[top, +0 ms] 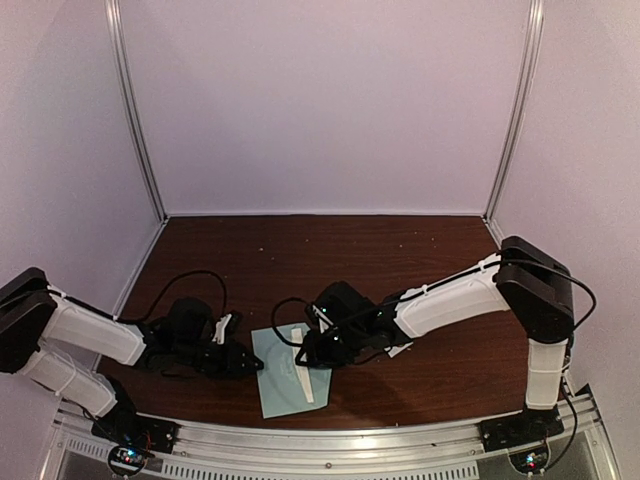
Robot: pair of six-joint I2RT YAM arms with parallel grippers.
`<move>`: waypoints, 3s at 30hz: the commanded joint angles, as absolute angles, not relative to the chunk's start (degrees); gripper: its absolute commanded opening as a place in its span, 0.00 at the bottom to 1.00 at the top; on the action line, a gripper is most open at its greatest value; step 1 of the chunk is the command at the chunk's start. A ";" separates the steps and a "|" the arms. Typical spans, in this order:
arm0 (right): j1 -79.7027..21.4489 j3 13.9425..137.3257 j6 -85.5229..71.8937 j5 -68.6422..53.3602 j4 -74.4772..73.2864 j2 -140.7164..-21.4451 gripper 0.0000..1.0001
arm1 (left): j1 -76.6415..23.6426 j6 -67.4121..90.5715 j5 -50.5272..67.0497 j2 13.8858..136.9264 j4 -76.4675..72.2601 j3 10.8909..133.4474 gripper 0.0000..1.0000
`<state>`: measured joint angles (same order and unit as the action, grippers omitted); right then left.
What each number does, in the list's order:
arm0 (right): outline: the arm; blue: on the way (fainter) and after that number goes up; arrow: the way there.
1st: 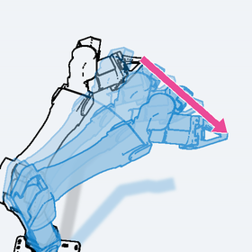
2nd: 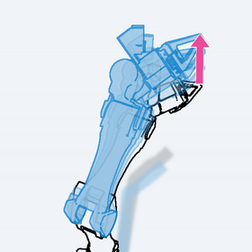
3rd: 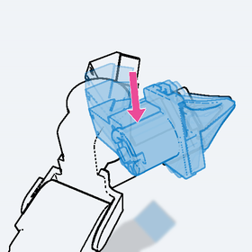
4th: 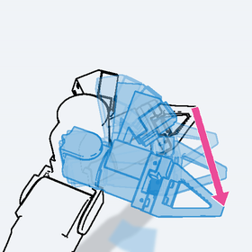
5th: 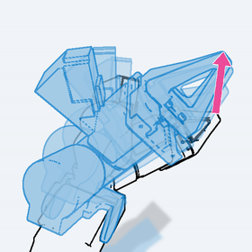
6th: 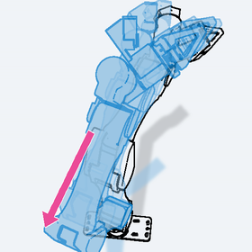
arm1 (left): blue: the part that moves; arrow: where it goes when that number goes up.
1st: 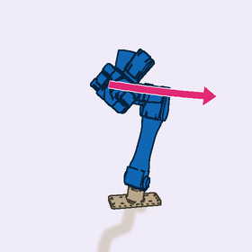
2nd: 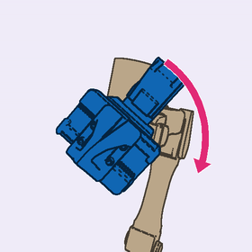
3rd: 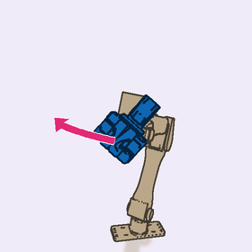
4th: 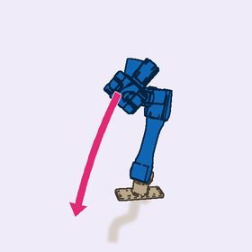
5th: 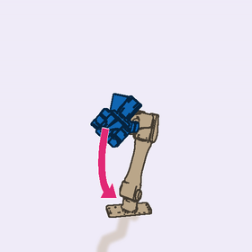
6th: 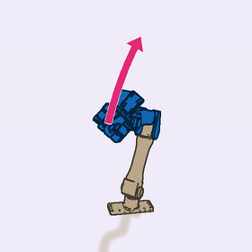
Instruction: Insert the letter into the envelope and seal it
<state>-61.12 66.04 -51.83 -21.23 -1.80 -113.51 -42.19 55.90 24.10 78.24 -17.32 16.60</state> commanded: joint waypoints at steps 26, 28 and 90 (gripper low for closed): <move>-61.78 68.49 -52.58 -24.09 1.34 -119.19 0.29 | -41.92 56.21 25.73 82.14 -22.22 15.78 0.31; -61.94 68.93 -52.43 -24.17 1.11 -119.52 0.28 | -41.92 56.25 25.75 82.27 -22.32 15.82 0.31; -63.81 69.75 -51.49 -21.32 -3.62 -117.04 0.16 | -41.92 56.00 25.37 80.94 -21.10 15.91 0.30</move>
